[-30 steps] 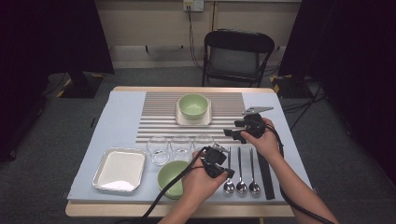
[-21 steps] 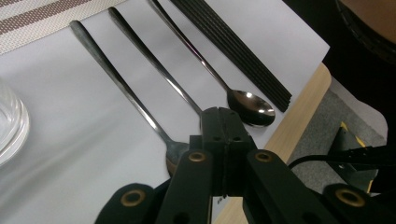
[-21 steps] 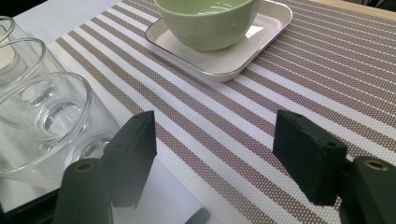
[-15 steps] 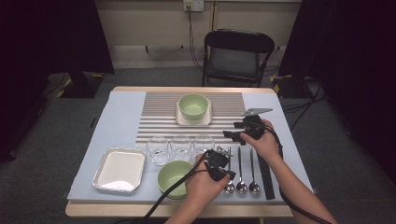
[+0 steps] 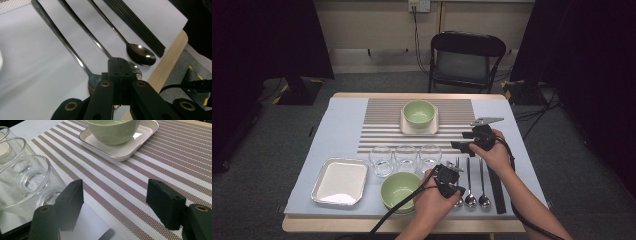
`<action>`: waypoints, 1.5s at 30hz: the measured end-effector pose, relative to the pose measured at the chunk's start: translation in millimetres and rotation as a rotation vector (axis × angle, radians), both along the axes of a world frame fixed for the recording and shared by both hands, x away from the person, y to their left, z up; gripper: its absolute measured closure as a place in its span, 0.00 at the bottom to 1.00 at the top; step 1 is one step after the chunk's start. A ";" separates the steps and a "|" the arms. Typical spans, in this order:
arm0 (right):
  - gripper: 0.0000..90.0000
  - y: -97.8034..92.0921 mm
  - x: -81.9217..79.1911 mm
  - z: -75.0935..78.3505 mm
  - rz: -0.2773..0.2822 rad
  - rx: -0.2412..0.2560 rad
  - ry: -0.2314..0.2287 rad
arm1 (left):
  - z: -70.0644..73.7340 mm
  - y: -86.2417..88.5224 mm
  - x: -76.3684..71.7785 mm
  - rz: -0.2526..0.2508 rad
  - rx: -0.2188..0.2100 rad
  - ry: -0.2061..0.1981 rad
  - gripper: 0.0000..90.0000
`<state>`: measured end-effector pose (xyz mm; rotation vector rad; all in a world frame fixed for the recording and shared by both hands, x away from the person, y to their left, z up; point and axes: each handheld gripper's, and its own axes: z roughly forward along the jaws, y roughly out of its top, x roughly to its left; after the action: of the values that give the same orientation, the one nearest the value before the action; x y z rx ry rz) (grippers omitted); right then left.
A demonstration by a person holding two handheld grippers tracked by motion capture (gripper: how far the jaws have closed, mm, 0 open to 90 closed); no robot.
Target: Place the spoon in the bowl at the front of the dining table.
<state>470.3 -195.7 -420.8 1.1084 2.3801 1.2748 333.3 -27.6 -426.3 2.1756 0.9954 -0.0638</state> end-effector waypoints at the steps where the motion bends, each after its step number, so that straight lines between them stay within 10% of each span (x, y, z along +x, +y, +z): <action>1: 0.33 -0.1 -0.3 -0.3 0.002 0.002 0.002 | -0.7 -0.6 -0.6 0.005 0.000 -0.001 1.00; 45: 0.33 2.9 -5.6 -4.8 0.021 0.004 0.006 | -21.3 -12.4 -10.9 0.016 0.086 -0.015 1.00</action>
<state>464.7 -192.9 -425.6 1.0925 2.4016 1.2850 322.4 -40.0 -447.6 2.2423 1.0241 0.0037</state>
